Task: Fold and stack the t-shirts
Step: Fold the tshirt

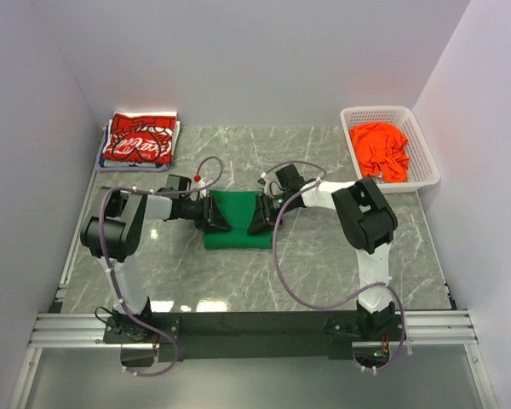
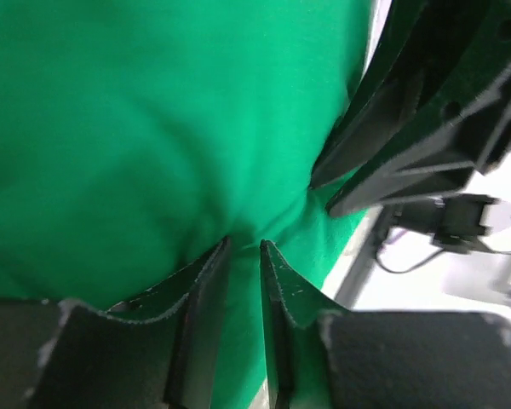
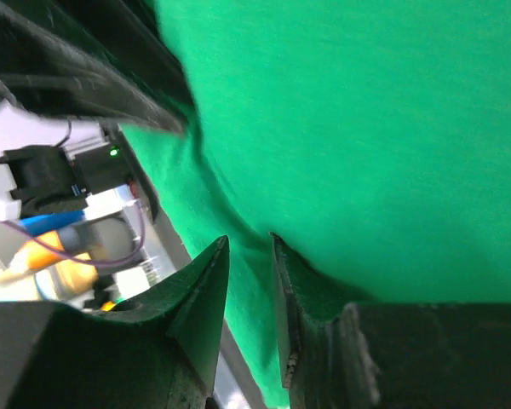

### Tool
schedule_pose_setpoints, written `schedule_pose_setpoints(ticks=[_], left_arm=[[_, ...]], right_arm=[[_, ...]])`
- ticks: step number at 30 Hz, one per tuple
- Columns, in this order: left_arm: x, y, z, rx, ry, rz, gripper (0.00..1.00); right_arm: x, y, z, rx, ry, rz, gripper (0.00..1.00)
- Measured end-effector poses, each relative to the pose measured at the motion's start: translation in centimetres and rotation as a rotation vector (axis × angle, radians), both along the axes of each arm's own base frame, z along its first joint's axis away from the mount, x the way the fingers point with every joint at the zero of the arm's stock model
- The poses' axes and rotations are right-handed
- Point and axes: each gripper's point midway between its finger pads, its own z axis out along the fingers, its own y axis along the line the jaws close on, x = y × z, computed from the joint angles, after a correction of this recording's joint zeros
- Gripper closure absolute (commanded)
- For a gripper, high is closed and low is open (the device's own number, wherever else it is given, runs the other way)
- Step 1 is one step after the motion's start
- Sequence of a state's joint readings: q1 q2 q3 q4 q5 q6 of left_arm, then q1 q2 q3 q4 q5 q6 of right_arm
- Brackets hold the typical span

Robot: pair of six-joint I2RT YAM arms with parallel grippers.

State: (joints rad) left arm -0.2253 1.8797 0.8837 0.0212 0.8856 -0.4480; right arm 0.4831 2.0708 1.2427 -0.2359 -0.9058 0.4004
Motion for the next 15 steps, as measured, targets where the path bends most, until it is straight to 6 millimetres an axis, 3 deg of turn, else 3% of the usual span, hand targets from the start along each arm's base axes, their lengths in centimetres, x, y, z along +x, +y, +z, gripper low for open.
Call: schedule_pose_setpoints(ticks=[5, 9, 12, 15], left_arm=[[1.2, 1.9, -0.3, -0.053, 0.051, 0.02, 0.69], [1.0, 2.8, 0.4, -0.063, 0.015, -0.008, 0.67], [0.0, 3.2, 2.4, -0.064, -0.041, -0.03, 0.65], [-1.0, 2.8, 6.4, -0.094, -0.143, -0.06, 0.66]], right_arm=[[0.9, -1.7, -0.9, -0.015, 0.015, -0.032, 0.69], [1.1, -2.5, -0.6, -0.018, -0.006, -0.026, 0.69], [0.4, -2.8, 1.4, 0.0, -0.052, -0.015, 0.68], [-0.8, -2.4, 5.3, 0.059, -0.131, 0.005, 0.65]])
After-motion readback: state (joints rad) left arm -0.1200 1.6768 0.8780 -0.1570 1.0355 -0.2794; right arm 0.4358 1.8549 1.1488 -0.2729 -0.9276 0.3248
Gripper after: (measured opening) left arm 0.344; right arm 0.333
